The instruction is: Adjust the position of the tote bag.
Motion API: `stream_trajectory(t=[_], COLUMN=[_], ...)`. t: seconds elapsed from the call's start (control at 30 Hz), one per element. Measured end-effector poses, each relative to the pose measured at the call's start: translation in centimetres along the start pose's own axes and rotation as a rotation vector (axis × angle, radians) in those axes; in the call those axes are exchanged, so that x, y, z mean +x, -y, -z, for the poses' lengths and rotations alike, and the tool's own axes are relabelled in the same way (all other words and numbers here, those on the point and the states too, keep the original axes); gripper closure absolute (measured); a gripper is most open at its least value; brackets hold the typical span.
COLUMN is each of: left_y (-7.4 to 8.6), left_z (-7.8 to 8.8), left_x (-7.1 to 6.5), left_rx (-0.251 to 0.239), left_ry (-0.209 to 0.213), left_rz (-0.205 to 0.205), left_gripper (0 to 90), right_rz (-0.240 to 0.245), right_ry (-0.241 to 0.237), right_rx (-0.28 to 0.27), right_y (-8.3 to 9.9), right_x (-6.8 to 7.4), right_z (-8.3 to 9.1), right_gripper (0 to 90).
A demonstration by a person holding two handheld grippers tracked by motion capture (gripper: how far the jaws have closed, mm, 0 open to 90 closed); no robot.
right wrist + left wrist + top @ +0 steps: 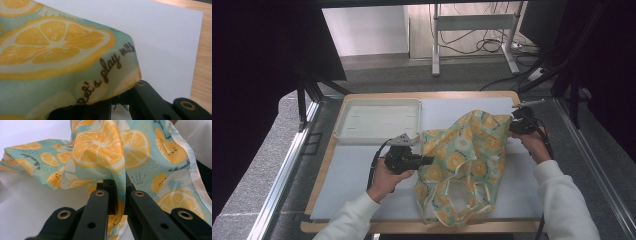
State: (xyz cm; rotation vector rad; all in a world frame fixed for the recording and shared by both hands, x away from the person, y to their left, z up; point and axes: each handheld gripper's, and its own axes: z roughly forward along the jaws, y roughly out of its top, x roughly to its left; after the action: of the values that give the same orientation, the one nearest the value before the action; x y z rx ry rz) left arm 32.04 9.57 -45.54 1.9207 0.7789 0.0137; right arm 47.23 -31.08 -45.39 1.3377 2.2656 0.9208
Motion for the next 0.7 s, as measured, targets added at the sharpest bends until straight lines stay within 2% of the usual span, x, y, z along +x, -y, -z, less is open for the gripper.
stream_trajectory(t=[0.07,0.17,0.3,0.37,0.5,0.6,0.7], left_y=[0.0,0.2,0.4,0.5,0.6,0.7,0.8], left_z=[0.0,0.0,-0.2,-0.3,-0.4,-0.5,-0.6], left_x=[0.2,0.6,0.9,0.9,0.8,0.9,1.0], left_rx=[0.0,0.001,0.002,0.005,0.006,0.008,0.007], left_ry=[-0.005,-0.014,-0.024,-0.025,-0.029,-0.033,-0.037], left_rz=[0.004,0.013,0.019,0.021,0.025,0.021,0.023], left_gripper=[87.9,87.7,87.4,87.3,87.0,86.8,86.7], right_rz=[-0.005,-0.006,0.002,-0.002,-0.006,-0.006,0.017], right_ry=[-0.005,0.014,0.021,0.03,0.04,0.023,0.013], right_rx=[-0.013,-0.044,-0.071,-0.094,-0.107,-0.125,-0.132], right_y=[0.0,0.1,0.9,1.6,3.0,4.0,5.1], right_x=[0.0,-0.1,0.1,0.2,0.3,0.7,1.3], right_z=[0.2,0.9,2.7,3.8,5.4,6.6,7.4], right_gripper=[82.7,64.3,54.0,51.1,46.2,45.2,43.9])
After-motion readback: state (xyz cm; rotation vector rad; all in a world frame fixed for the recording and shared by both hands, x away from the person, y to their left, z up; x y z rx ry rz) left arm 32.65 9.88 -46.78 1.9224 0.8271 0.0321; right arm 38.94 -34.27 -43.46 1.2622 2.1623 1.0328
